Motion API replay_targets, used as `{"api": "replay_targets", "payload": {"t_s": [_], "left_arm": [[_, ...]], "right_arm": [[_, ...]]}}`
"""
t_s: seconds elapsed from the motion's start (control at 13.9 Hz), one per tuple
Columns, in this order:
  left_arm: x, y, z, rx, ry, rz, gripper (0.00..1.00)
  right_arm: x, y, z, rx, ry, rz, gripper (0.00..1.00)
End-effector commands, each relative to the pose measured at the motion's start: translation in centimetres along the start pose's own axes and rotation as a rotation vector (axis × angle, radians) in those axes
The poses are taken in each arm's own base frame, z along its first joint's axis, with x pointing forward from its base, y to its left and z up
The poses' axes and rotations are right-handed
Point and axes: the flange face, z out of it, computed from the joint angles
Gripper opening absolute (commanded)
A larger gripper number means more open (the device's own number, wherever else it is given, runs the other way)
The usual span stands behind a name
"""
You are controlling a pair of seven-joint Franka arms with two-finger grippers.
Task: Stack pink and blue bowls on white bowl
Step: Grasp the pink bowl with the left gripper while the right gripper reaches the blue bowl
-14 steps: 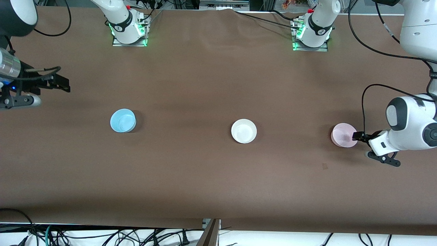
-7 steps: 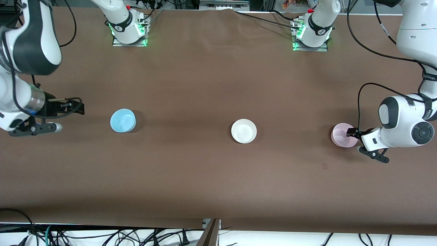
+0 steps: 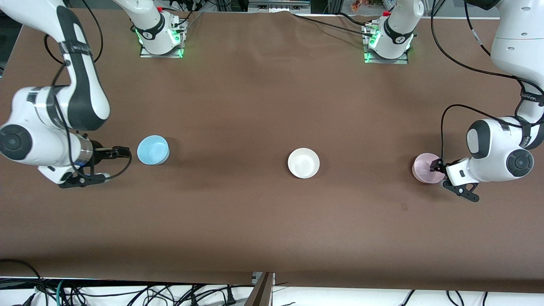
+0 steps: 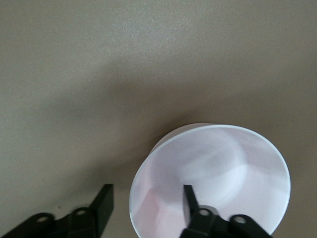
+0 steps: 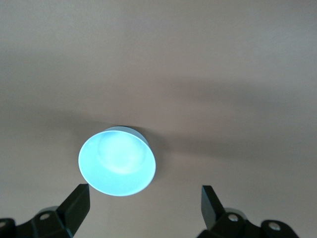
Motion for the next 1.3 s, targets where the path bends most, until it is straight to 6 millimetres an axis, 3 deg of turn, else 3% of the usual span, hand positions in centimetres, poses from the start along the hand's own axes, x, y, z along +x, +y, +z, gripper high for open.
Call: {"api": "replay_targets", "payload": {"t_s": [0.0, 0.22, 0.43, 0.58, 0.72, 1.15, 1.22], "left_arm": [[-0.3, -0.2, -0.5, -0.004, 0.009, 0.066, 0.00], [-0.4, -0.4, -0.9, 0.001, 0.013, 0.086, 0.00], [-0.5, -0.7, -1.4, 0.005, 0.019, 0.077, 0.00], [-1.1, -0.7, -2.6, -0.008, 0.000, 0.070, 0.00], [-1.4, 0.3, -5.3, -0.021, -0.024, 0.081, 0.00], [2.6, 9.9, -13.4, -0.048, -0.021, 0.231, 0.00], [3.1, 10.8, -14.5, -0.052, -0.022, 0.236, 0.00]], "right_arm": [[-1.1, 1.4, 1.7, 0.067, 0.030, 0.058, 0.99], [-2.2, 2.7, 5.6, 0.120, 0.021, 0.109, 0.99], [-3.1, 3.4, 7.9, 0.139, 0.018, 0.131, 0.99], [-3.3, 3.4, 8.6, 0.136, 0.024, 0.134, 0.99], [-3.5, 3.4, 9.2, 0.135, 0.025, 0.136, 0.99], [-4.2, 3.5, 11.3, 0.128, 0.040, 0.147, 0.99], [-4.3, 3.5, 11.5, 0.129, 0.042, 0.149, 0.99]]}}
